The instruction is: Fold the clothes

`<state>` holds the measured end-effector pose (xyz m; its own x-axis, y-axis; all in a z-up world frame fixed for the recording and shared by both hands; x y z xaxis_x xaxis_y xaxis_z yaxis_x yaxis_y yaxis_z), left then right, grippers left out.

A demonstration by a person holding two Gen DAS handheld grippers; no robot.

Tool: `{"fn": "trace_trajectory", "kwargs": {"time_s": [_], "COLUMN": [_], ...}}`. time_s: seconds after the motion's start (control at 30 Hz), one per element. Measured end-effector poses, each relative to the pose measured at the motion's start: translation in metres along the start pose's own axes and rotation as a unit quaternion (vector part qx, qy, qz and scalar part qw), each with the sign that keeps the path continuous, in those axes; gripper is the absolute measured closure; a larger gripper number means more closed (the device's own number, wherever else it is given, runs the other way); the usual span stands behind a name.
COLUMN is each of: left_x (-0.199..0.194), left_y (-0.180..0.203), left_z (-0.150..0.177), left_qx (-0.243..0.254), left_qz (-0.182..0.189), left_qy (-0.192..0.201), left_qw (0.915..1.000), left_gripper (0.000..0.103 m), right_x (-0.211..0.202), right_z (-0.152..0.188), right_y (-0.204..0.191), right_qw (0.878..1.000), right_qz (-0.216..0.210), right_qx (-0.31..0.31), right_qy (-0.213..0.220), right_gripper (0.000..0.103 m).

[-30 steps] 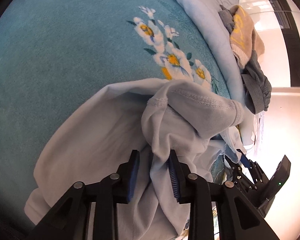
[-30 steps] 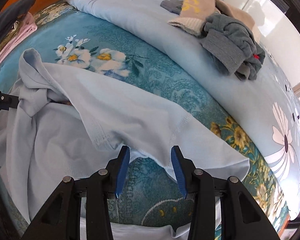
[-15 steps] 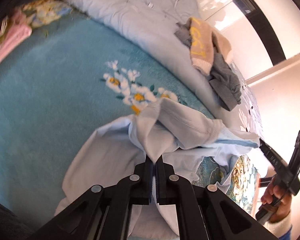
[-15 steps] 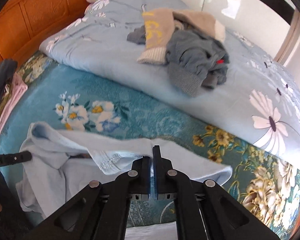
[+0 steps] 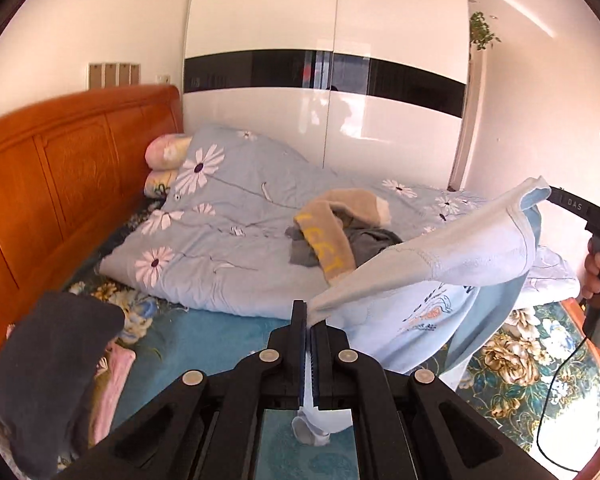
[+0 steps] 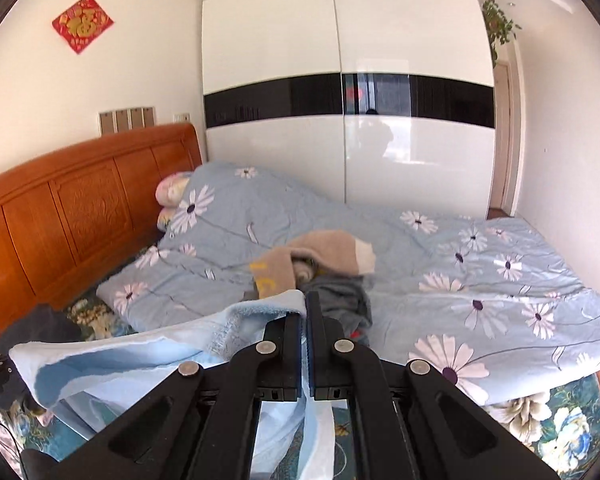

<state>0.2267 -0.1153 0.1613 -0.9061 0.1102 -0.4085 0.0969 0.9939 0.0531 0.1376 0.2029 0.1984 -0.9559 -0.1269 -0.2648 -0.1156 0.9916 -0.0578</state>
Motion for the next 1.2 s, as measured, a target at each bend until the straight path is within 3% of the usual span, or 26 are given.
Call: {"fn": "trace_trajectory", "kwargs": {"time_s": [0.13,0.33,0.43,0.57,0.63,0.73,0.8,0.87,0.97,1.1,1.2], "left_x": [-0.025,-0.071,-0.11,-0.15,-0.145,-0.109,-0.059,0.001,0.093,0.173,0.204], "left_y": [0.017,0.046,0.056,0.058,0.059,0.059,0.056,0.048,0.033,0.021,0.016], "left_z": [0.008,0.022,-0.003,-0.055,-0.073,-0.084,-0.068,-0.036,0.042,0.152,0.201], "left_qx": [0.024,0.055,0.07,0.097,0.123,0.155,0.156,0.143,0.113,0.032,-0.007], "left_qz": [-0.002,0.023,0.047,0.067,0.057,0.026,0.015,0.005,-0.012,-0.015,-0.019], "left_qy": [0.009,0.022,0.043,0.072,0.067,0.033,-0.021,-0.086,-0.184,-0.308,-0.356], "left_qw": [0.9997,0.998,0.9955,0.9904,0.9885,0.987,0.9875,0.986,0.9764,0.9508,0.9341], "left_gripper": [0.101,0.101,0.101,0.101,0.1,0.099,0.099,0.099,0.1,0.101,0.101], "right_x": [-0.04,-0.099,-0.135,-0.192,-0.211,-0.204,-0.173,-0.123,-0.033,0.062,0.107], "right_z": [-0.009,0.01,0.001,-0.041,-0.065,-0.083,-0.079,-0.058,0.015,0.136,0.209], "right_y": [0.006,0.021,0.026,0.029,0.028,0.024,0.024,0.029,0.044,0.065,0.079], "right_qw": [1.0,0.999,0.998,0.992,0.988,0.987,0.991,0.996,0.995,0.976,0.957], "right_qz": [0.0,0.002,-0.006,-0.026,-0.034,-0.039,-0.04,-0.042,-0.038,-0.017,-0.01], "right_qx": [-0.005,-0.013,-0.016,-0.03,-0.044,-0.068,-0.073,-0.067,-0.039,0.003,0.041], "right_qy": [0.027,0.033,0.055,0.118,0.142,0.139,0.105,0.041,-0.083,-0.217,-0.286], "right_gripper": [0.101,0.101,0.101,0.101,0.101,0.101,0.101,0.101,0.101,0.101,0.101]}}
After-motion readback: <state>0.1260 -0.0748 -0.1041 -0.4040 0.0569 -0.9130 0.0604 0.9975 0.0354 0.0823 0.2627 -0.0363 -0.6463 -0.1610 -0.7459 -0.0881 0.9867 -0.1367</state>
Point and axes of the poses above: each gripper's, at about its wrist camera, not at the fingertips, and x roughly the way its jaws point, y to its right, z to its underside, the point moved 3 cm from there along x, roughly the way its jaws point, and after that the axes turned 8 degrees about y, right-handed, at the moved point
